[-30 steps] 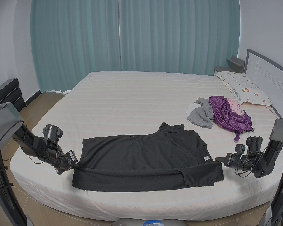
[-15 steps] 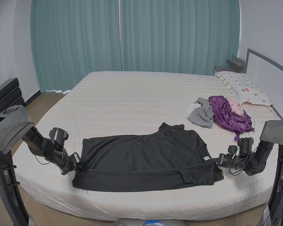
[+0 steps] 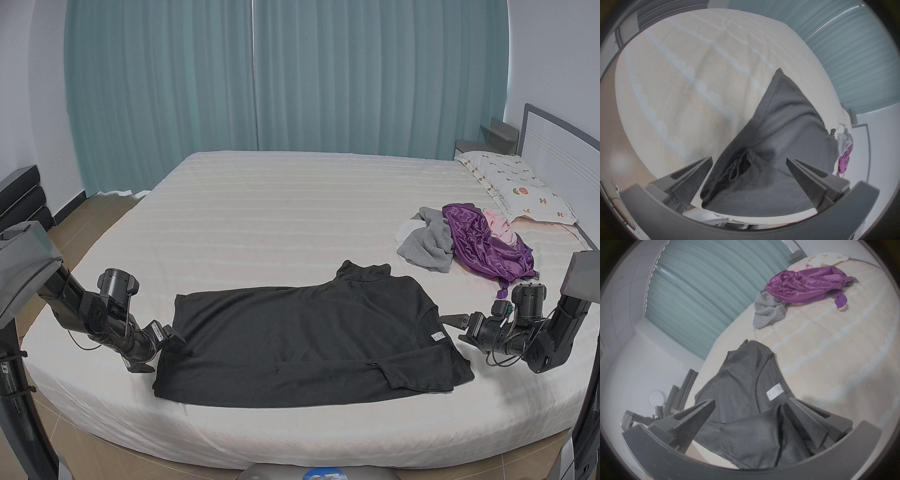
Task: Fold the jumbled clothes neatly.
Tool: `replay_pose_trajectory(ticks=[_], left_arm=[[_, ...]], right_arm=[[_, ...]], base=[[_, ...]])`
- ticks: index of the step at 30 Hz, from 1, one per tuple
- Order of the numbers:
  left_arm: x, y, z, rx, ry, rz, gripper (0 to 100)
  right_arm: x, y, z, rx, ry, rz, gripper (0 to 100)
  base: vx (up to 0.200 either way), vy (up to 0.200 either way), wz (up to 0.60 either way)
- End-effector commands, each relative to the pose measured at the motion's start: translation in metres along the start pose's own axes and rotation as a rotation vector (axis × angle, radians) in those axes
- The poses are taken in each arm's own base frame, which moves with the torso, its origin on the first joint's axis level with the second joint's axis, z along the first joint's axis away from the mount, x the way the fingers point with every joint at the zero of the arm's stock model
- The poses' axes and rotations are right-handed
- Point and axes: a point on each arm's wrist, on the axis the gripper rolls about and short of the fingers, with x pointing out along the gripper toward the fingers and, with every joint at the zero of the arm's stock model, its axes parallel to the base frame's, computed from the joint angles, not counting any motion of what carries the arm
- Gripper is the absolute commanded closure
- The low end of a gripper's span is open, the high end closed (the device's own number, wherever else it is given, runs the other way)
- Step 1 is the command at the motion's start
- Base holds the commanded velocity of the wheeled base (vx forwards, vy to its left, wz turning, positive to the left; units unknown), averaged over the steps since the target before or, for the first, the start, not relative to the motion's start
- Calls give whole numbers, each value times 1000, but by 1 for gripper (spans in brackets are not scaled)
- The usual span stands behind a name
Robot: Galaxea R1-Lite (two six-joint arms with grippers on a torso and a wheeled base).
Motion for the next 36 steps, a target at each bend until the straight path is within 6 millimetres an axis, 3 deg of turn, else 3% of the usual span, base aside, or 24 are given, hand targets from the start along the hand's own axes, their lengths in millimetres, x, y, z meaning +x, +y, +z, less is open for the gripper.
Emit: replay_pose_trajectory(ticks=[1, 5, 11, 23, 36], left_arm=[[-44, -3, -4, -62, -65, -98, 0], [-50, -4, -2, -136, -97, -121, 0], [-50, 0, -3, -156, -79, -123, 0], [-42, -3, 3, -144, -84, -129, 0], [10, -36, 64, -20, -189, -216, 0]], right_arm=[[-28, 26, -2, 86, -69, 69, 0], [-37, 28, -6, 153, -102, 100, 0], [-36, 23, -13, 168, -81, 85, 0], [-31, 22, -21, 173, -48, 78, 0], [-19, 15, -30, 191, -6, 57, 0]], base=[[0, 0, 0], [0, 0, 0], [200, 0, 0], [0, 0, 0], [0, 0, 0]])
